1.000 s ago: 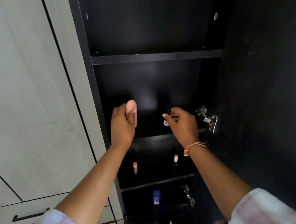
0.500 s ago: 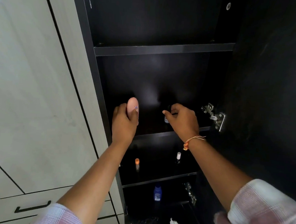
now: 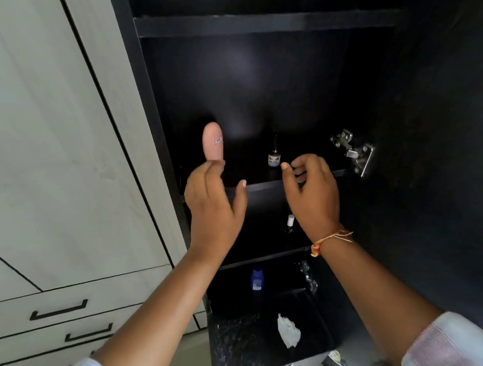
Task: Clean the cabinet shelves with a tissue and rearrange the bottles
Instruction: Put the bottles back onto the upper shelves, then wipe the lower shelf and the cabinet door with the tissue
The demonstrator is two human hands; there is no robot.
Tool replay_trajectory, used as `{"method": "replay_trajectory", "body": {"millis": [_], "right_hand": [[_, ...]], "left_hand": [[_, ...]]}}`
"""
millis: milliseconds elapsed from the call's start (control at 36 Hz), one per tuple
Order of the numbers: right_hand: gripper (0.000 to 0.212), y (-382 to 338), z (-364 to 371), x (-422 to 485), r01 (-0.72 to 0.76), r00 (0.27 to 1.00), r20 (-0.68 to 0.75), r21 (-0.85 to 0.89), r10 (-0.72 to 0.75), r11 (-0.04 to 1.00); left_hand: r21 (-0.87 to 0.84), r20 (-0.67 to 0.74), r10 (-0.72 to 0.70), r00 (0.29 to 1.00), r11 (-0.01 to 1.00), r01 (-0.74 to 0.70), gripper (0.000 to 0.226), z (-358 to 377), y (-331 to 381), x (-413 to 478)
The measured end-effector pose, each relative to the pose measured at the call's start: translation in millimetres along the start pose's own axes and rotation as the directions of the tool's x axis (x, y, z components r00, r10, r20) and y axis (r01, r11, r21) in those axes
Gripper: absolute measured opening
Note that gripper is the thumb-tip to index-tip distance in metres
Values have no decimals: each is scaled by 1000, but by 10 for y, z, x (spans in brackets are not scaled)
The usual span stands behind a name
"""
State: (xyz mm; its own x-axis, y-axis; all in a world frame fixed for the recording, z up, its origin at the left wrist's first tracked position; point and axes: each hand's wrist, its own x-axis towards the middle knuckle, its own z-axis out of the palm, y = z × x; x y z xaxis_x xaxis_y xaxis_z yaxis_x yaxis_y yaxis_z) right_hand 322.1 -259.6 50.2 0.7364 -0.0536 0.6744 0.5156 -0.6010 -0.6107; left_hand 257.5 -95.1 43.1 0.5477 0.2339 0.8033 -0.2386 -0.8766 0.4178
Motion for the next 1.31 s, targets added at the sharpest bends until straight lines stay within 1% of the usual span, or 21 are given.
{"method": "replay_trajectory", "body": {"millis": [111, 194, 306, 361, 417, 500, 556, 583, 667, 722, 778, 833, 917, 944, 1000, 1028, 1083, 1139, 1222, 1250, 1306], "right_hand": [[19, 242, 22, -445, -64, 993, 95, -38, 68, 997], [19, 421, 47, -768, -107, 986, 121, -58, 113, 993], [15, 657, 81, -1227, -111, 973, 186, -136, 136, 985], [12, 846, 122, -1501, -151, 941, 266, -220, 208, 964], [15, 1055, 168, -1802, -192, 867, 382, -338, 320, 921], [32, 1305, 218, -2257, -169, 678, 573, -488, 460, 856], [36, 1455, 257, -2524, -113, 561, 666, -527, 492, 842], [36, 1552, 292, -2662, -102, 509, 703, -524, 497, 846], [43, 1780, 407, -2971, -95, 406, 748, -537, 525, 838], [49, 1941, 533, -3113, -64, 352, 764, -557, 540, 828], [51, 2081, 677, -3202, -94, 326, 754, -575, 571, 813], [53, 2225, 809, -3263, -120, 334, 748, -570, 574, 813], [53, 2366, 947, -3348, -118, 374, 741, -559, 558, 821], [51, 2403, 993, -3377, -112, 422, 723, -557, 547, 823], [47, 2469, 1079, -3421, -29, 525, 695, -562, 491, 827], [44, 2498, 1125, -3424, 2, 542, 688, -575, 483, 818], [38, 2533, 1231, -3409, -76, 554, 632, -609, 542, 789], [35, 2567, 1346, -3403, -214, 552, 589, -584, 590, 783], [40, 2589, 1511, -3387, -246, 637, 508, -580, 580, 777], [41, 2565, 1550, -3360, -239, 668, 477, -590, 572, 771], [32, 2491, 1630, -3320, -130, 703, 513, -588, 492, 798]], "left_hand": [[2, 14, 8, 1000, 1000, -8, 45, 37, -45, -353], [-25, 71, 8, 997, 1000, -6, 42, 57, -103, -600], [-121, 238, -35, 971, 990, 66, 27, 157, -244, -1044], [-124, 375, -71, 924, 984, 126, 13, 234, -361, -1344], [-73, 517, -142, 844, 975, 209, 15, 319, -487, -1678], [53, 675, -276, 684, 943, 328, 16, 421, -645, -2209], [145, 731, -383, 564, 896, 420, 13, 457, -716, -2496], [199, 747, -434, 504, 869, 453, 17, 480, -749, -2643], [282, 784, -483, 390, 837, 469, 33, 478, -843, -2912], [318, 792, -505, 344, 822, 473, 48, 551, -931, -3069], [370, 777, -548, 310, 796, 479, 61, 636, -1051, -3219], [421, 749, -600, 281, 759, 498, 72, 718, -1173, -3361], [453, 690, -665, 284, 704, 546, 80, 788, -1349, -3506], [456, 672, -683, 285, 685, 568, 78, 803, -1398, -3536], [451, 657, -698, 285, 666, 594, 73, 831, -1493, -3593], [450, 652, -703, 284, 660, 601, 68, 844, -1537, -3619], [452, 648, -710, 276, 650, 611, 55, 859, -1628, -3673], [453, 649, -711, 272, 648, 613, 46, 859, -1709, -3719], [421, 649, -699, 301, 659, 623, 39, 837, -1780, -3739], [411, 650, -695, 307, 662, 626, 37, 823, -1792, -3739], [400, 660, -690, 297, 658, 638, 35, 791, -1803, -3732]]}}
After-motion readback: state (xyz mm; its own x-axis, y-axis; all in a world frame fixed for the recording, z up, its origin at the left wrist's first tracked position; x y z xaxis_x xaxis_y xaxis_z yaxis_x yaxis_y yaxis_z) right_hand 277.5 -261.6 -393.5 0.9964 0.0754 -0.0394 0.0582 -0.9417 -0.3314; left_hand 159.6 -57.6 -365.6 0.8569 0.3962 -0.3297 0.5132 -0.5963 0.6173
